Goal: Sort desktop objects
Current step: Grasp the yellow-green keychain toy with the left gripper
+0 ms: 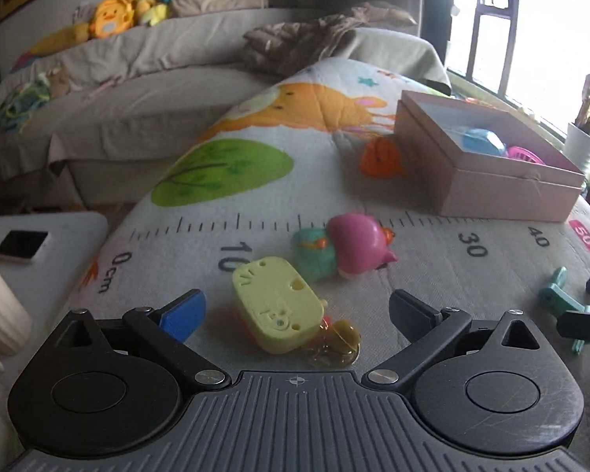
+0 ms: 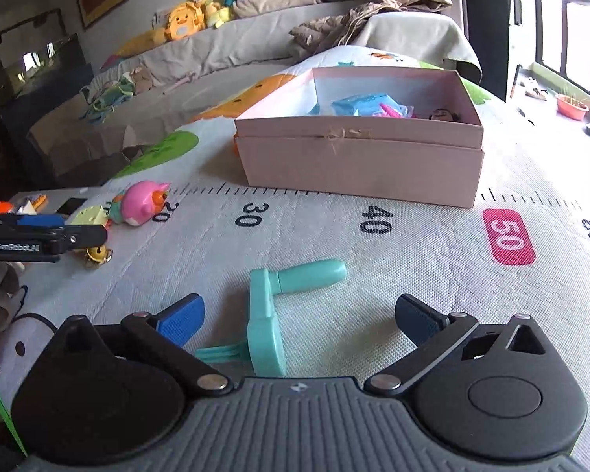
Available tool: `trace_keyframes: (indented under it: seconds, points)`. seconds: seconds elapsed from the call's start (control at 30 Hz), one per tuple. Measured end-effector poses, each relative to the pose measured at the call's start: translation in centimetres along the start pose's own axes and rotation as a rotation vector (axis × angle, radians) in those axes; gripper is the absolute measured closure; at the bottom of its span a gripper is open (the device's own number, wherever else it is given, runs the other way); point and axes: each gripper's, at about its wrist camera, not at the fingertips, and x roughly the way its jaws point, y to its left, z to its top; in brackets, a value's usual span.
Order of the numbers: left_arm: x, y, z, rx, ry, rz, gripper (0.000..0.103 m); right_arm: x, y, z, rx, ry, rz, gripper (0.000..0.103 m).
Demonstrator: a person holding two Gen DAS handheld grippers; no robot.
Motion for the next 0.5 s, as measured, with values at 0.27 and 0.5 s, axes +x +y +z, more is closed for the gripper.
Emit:
trace_keyframes:
  seconds: [0.27,0.5]
  points:
    - [0.5,-4.7,-1.1,0.161,0.025,-0.223,0.001,-0.2,-1.5,0.5,0.073,0.014,0.083,0.0]
    - [-1.7,-8.8,-3.5,0.386,-0.018,-0.393,0.001,-1.3,-2.9,1.2,0.107,-0.014,0.031,0.0]
